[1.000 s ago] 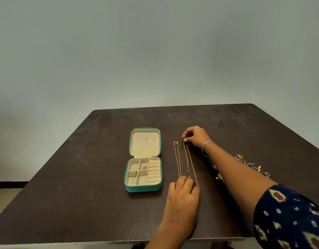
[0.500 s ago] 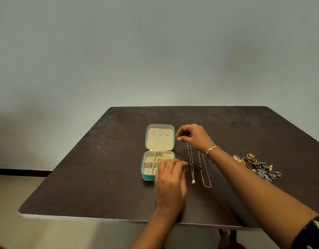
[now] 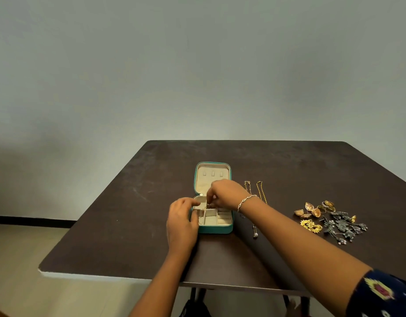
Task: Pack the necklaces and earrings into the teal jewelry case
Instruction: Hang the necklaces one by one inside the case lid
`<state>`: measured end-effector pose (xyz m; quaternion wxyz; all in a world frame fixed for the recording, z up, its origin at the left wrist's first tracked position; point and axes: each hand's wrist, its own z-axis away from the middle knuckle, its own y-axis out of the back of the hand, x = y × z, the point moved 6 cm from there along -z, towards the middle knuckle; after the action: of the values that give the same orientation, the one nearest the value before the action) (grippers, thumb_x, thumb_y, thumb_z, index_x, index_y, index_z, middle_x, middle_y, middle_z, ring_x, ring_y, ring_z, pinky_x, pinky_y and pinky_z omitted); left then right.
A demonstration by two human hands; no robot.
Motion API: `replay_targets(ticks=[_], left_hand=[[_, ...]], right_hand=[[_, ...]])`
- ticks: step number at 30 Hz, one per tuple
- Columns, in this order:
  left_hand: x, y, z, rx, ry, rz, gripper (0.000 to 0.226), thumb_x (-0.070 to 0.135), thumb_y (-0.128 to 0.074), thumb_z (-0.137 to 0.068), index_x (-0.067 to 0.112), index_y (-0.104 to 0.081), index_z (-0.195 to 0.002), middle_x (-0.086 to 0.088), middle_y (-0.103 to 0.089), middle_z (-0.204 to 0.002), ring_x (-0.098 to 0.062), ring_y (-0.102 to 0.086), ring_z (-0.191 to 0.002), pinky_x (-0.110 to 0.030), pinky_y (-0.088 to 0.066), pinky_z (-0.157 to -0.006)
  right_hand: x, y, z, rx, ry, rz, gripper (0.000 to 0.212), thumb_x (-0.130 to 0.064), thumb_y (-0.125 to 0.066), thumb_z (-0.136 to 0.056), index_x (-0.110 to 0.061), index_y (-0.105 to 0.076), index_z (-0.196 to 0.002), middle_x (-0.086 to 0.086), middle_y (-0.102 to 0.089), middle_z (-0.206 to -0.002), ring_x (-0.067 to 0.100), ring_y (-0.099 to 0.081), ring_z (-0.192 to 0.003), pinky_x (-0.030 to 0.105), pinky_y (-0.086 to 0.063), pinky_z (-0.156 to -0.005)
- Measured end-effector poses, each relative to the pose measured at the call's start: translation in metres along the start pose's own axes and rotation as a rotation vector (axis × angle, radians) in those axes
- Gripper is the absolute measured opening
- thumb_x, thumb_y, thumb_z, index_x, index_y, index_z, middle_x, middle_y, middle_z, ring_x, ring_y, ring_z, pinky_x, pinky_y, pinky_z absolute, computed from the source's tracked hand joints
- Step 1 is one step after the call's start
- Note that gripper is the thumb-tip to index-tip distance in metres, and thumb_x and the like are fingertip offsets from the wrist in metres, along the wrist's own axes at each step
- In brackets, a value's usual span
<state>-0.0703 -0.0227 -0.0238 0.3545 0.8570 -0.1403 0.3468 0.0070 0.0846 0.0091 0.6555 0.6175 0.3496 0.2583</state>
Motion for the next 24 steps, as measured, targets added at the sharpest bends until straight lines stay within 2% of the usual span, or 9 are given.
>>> replay_targets(ticks=[3,8,13,18,24], left_hand=[[-0.0026,-0.0019,0.0002,-0.037,0.013,-0.018,0.019,0.002,-0.057,-0.084,0.014,-0.066,-0.096,0.003,-0.06,-0.105,-0.004,-0.046,-0.098,-0.016,-0.035,-0.076],[-0.0046,-0.0037,0.0007,-0.048,0.024,-0.029,0.019,0.001,-0.055,-0.084,0.013,-0.066,-0.094,0.002,-0.06,-0.104,-0.008,-0.049,-0.097,-0.017,-0.037,-0.074],[-0.0057,-0.004,0.0001,-0.051,0.022,-0.036,0.016,0.001,-0.055,-0.084,0.012,-0.065,-0.086,0.003,-0.059,-0.099,-0.007,-0.046,-0.091,-0.008,-0.033,-0.065],[-0.006,-0.0038,0.0003,-0.057,0.021,-0.037,0.016,0.001,-0.054,-0.084,0.012,-0.065,-0.085,0.005,-0.057,-0.097,-0.007,-0.047,-0.091,-0.008,-0.034,-0.066],[-0.0055,-0.0025,0.0007,-0.057,0.03,-0.025,0.015,0.004,-0.054,-0.086,0.014,-0.064,-0.087,0.008,-0.055,-0.097,-0.005,-0.047,-0.092,-0.008,-0.035,-0.065]], right_hand=[[-0.0013,-0.003,-0.0057,-0.019,-0.036,0.053,0.018,-0.014,-0.064,-0.08,-0.02,-0.071,-0.095,0.005,-0.067,-0.104,0.025,-0.06,-0.098,0.033,-0.049,-0.079],[-0.0057,-0.0057,-0.0084,0.008,-0.06,0.15,0.019,-0.017,-0.061,-0.083,-0.014,-0.068,-0.1,0.011,-0.064,-0.109,0.029,-0.059,-0.099,0.035,-0.048,-0.077],[-0.009,-0.0077,-0.0084,0.021,-0.067,0.206,0.023,-0.015,-0.057,-0.085,-0.007,-0.061,-0.106,0.014,-0.06,-0.113,0.032,-0.057,-0.103,0.038,-0.048,-0.079],[-0.0085,-0.0086,-0.0089,0.014,-0.074,0.173,0.022,-0.014,-0.055,-0.086,-0.005,-0.061,-0.105,0.015,-0.06,-0.112,0.032,-0.057,-0.101,0.038,-0.048,-0.08],[-0.0005,-0.0061,-0.0073,0.003,-0.101,-0.019,0.011,-0.011,-0.059,-0.081,-0.01,-0.068,-0.087,0.01,-0.067,-0.097,0.027,-0.06,-0.092,0.033,-0.047,-0.074]])
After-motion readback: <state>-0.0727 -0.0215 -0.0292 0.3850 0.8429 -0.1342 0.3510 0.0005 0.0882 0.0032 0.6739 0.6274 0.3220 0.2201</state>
